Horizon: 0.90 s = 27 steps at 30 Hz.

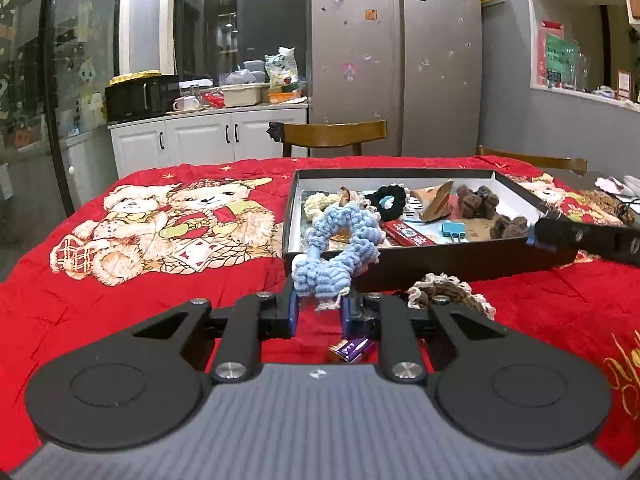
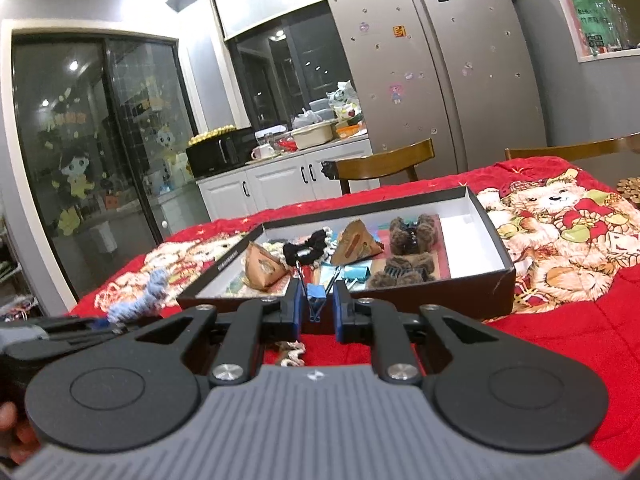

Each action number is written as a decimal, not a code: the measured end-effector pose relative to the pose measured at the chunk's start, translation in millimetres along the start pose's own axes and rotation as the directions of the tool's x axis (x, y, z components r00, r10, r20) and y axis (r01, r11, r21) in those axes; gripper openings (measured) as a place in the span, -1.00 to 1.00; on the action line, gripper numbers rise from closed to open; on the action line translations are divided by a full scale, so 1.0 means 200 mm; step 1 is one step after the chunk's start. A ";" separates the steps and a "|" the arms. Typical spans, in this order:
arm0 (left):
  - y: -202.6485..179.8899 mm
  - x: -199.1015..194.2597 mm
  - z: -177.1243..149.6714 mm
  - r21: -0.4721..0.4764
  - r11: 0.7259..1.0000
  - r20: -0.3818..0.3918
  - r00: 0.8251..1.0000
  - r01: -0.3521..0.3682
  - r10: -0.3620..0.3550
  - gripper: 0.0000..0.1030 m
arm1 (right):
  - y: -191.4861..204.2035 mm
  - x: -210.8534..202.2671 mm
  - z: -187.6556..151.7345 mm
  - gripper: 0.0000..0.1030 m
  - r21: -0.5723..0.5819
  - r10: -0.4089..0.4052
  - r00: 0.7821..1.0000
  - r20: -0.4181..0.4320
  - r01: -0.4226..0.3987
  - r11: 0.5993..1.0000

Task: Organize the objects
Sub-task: 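Lift the scrunchie and binder clip with both tools and carry them over the box, then lower both held items into the box and open both tools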

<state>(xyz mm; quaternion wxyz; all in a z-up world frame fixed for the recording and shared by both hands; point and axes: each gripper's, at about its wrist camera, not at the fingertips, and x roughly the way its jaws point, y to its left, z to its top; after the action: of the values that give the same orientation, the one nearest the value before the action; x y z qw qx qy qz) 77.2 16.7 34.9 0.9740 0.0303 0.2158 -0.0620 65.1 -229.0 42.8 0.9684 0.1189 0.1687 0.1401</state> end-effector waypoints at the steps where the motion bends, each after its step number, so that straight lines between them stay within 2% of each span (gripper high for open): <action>1: 0.00 0.00 0.00 0.002 1.000 -0.001 1.000 0.003 -0.003 -0.55 | 0.01 -0.01 0.01 -0.65 0.000 -0.002 1.000 0.002 0.002 1.000; 5: 0.01 0.00 0.04 -0.031 0.999 -0.007 0.999 0.031 -0.031 -0.55 | 0.02 -0.01 0.05 -0.65 -0.002 -0.006 1.000 0.001 0.006 1.000; 12: 0.06 -0.05 0.13 -0.040 0.999 0.026 1.000 0.014 -0.013 -0.55 | 0.04 -0.01 0.16 -0.65 -0.006 -0.011 1.000 0.008 0.011 1.000; 16: 0.10 -0.10 0.21 -0.015 1.000 0.051 0.999 0.012 -0.011 -0.55 | 0.05 0.01 0.26 -0.65 -0.011 -0.016 1.000 0.009 0.017 1.000; 19: 0.13 -0.14 0.29 -0.004 1.000 0.079 0.997 0.007 -0.007 -0.55 | 0.05 0.02 0.37 -0.65 0.009 0.005 1.000 0.002 -0.005 1.000; 22: 0.14 -0.17 0.38 0.020 1.000 0.098 0.995 0.008 -0.010 -0.55 | 0.07 0.07 0.48 -0.65 0.022 0.038 0.998 -0.041 -0.037 0.999; 25: 0.12 -0.15 0.48 0.042 0.999 0.102 0.995 -0.016 0.011 -0.55 | 0.06 0.15 0.56 -0.65 0.107 0.085 0.991 -0.100 -0.074 0.991; 27: 0.13 -0.11 0.56 0.026 1.000 0.095 0.995 0.014 -0.017 -0.55 | 0.06 0.20 0.59 -0.65 0.170 0.116 0.986 -0.121 -0.094 0.981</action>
<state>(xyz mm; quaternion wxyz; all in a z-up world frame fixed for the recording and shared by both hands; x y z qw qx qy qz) 106.8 34.3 147.1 0.9822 0.0380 0.1683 -0.0736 141.7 -227.7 142.6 0.9335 0.1972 0.2361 0.1844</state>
